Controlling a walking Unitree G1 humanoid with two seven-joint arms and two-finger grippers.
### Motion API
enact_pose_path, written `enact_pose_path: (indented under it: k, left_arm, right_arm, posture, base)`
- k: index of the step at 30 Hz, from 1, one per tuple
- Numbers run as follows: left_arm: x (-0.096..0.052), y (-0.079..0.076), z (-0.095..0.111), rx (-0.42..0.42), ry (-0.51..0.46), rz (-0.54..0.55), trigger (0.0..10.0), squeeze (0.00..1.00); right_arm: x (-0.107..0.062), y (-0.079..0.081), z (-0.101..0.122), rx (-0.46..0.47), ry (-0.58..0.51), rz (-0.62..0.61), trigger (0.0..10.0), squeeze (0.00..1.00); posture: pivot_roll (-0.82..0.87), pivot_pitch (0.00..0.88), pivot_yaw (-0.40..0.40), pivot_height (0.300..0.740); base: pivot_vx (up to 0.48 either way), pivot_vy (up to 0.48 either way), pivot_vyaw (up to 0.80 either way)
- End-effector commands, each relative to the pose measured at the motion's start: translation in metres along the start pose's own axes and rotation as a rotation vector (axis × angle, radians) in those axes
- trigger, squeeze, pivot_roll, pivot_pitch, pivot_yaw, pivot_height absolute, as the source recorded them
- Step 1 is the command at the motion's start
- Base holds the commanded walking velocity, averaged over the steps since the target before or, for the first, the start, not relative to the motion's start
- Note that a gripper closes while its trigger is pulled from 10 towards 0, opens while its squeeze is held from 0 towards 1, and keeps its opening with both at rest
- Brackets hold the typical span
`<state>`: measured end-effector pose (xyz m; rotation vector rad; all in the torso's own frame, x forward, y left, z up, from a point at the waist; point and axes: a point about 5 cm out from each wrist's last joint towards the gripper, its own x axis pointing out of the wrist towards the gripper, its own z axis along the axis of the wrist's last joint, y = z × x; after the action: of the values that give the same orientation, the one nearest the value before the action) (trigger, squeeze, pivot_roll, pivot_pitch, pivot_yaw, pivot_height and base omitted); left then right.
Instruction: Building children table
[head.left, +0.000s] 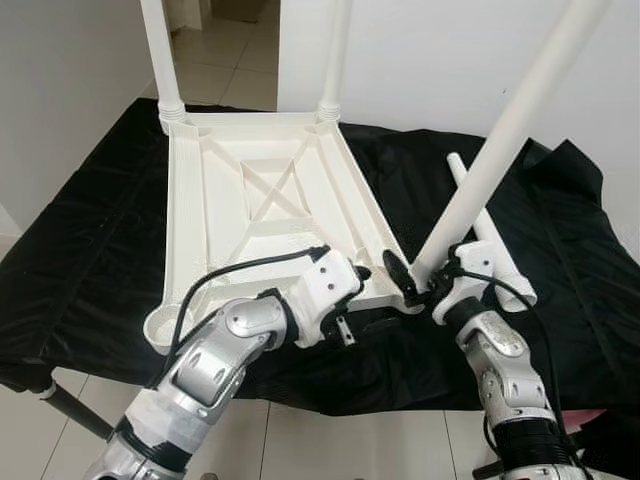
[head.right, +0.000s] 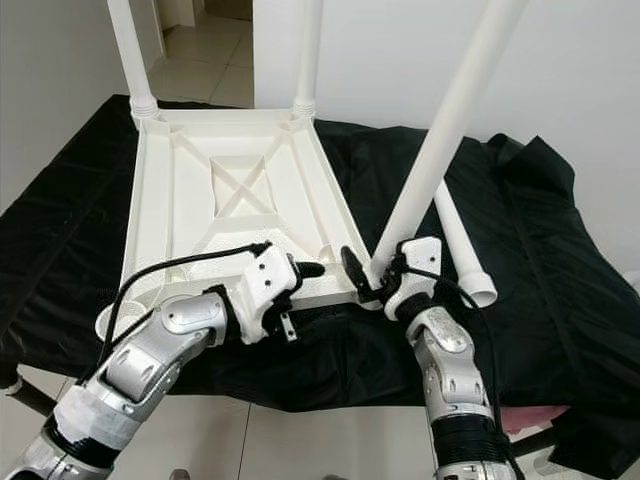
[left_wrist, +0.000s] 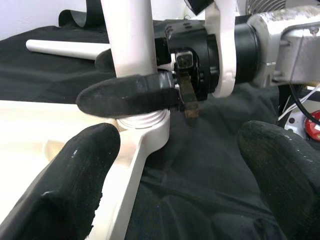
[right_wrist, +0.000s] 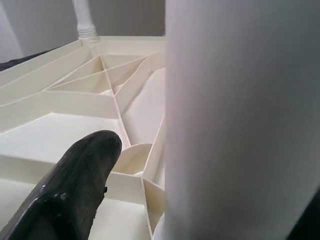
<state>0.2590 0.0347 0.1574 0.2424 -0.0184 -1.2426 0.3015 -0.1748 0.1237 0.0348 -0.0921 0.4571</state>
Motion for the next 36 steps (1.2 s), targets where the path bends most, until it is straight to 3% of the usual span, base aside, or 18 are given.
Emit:
enact_pose_path:
  k: [1,7,8,9,10,11,24,25,31,36]
  left_arm:
    - [0.002,-0.004,-0.002,0.013,0.009,-0.036,10.0,0.0]
    - [0.002,-0.003,-0.002,0.025,0.013,-0.03,10.0,0.0]
    - [0.002,-0.003,-0.002,0.025,0.013,-0.03,10.0,0.0]
    - [0.001,-0.004,-0.002,0.026,0.013,-0.029,10.0,0.0]
    - [0.001,-0.004,-0.002,0.026,0.013,-0.029,10.0,0.0]
    - [0.001,-0.004,-0.002,0.026,0.014,-0.03,10.0,0.0]
    - [0.0,-0.003,-0.002,0.027,0.016,-0.032,10.0,0.0]
    - [0.0,-0.002,-0.002,0.027,0.016,-0.032,10.0,0.0]
    - [0.001,-0.003,-0.002,0.026,0.015,-0.032,10.0,0.0]
    - [0.001,-0.003,-0.002,0.024,0.013,-0.031,10.0,0.0]
  right_arm:
    - [0.001,-0.002,-0.004,-0.017,0.022,0.029,10.0,0.0]
    - [0.003,-0.006,-0.007,-0.034,0.037,0.052,10.0,0.0]
    - [0.003,-0.007,-0.008,-0.038,0.038,0.052,6.0,0.0]
    - [0.003,-0.008,-0.008,-0.037,0.038,0.051,3.3,0.0]
    - [0.003,-0.008,-0.008,-0.037,0.038,0.051,3.3,0.0]
    - [0.003,-0.01,-0.009,-0.037,0.038,0.051,0.0,0.0]
    - [0.001,-0.012,-0.013,-0.011,0.039,0.043,0.0,0.0]
    - [0.001,-0.013,-0.013,-0.01,0.042,0.029,10.0,0.0]
    - [0.002,-0.013,-0.015,-0.01,0.044,-0.003,10.0,0.0]
    - [0.007,-0.011,-0.019,-0.009,0.069,-0.142,10.0,0.0]
  posture:
    - [0.02,0.0,-0.09,0.74]
    - [0.03,0.0,-0.094,0.74]
    - [0.03,0.0,-0.094,0.74]
    - [0.03,0.0,-0.094,0.74]
    - [0.03,0.0,-0.094,0.74]
    - [0.03,0.0,-0.092,0.74]
    - [0.02,0.0,-0.087,0.74]
    - [0.02,0.0,-0.087,0.74]
    - [0.02,0.0,-0.086,0.74]
    - [0.02,0.0,-0.093,0.74]
  base:
    - [0.0,0.0,0.0]
    - [0.0,0.0,0.0]
    - [0.0,0.0,0.0]
    - [0.0,0.0,0.0]
    - [0.0,0.0,0.0]
    - [0.0,0.0,0.0]
    - [0.0,0.0,0.0]
    - [0.0,0.0,0.0]
    - [0.0,0.0,0.0]
    - [0.0,0.0,0.0]
